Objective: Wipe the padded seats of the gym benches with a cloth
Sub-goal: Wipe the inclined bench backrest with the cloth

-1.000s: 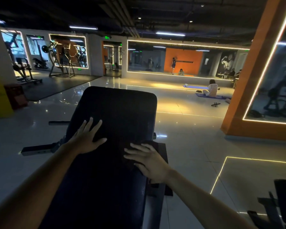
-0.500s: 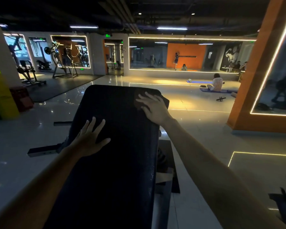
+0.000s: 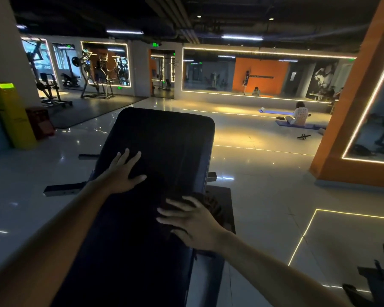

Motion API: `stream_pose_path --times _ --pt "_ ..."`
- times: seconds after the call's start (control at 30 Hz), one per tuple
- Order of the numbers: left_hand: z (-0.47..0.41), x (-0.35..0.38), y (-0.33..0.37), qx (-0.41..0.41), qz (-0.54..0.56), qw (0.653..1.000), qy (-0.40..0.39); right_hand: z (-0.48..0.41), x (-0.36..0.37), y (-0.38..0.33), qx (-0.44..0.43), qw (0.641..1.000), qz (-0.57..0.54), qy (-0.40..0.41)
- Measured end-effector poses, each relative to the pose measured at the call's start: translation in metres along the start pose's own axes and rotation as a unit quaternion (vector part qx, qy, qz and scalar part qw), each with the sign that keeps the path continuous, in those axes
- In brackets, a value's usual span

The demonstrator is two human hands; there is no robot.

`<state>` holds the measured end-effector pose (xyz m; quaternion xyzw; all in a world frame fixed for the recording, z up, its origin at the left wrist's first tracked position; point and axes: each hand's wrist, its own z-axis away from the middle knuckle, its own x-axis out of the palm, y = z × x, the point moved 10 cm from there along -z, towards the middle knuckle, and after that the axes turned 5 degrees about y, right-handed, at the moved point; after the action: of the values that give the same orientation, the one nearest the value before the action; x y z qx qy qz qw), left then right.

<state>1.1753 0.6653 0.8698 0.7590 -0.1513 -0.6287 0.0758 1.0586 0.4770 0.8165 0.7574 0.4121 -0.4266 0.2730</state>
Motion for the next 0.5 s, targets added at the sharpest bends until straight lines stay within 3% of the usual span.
stream_pose_path --times 0.1,0.2,0.33,0.5 --pt "0.005 0.001 0.002 0.001 0.004 1.000 0.013 -0.010 -0.012 0.012 -0.015 1.000 0.005 0.009" --pt "0.007 0.002 0.000 0.006 0.006 1.000 0.027 -0.042 -0.034 0.059 0.059 0.997 0.039 0.019" --pt "0.007 0.004 -0.002 0.007 0.011 0.999 0.031 -0.088 -0.082 0.133 0.147 0.983 0.068 0.092" --pt "0.006 0.004 -0.001 0.022 0.016 0.999 0.018 -0.111 -0.122 0.192 0.197 0.965 0.065 0.158"
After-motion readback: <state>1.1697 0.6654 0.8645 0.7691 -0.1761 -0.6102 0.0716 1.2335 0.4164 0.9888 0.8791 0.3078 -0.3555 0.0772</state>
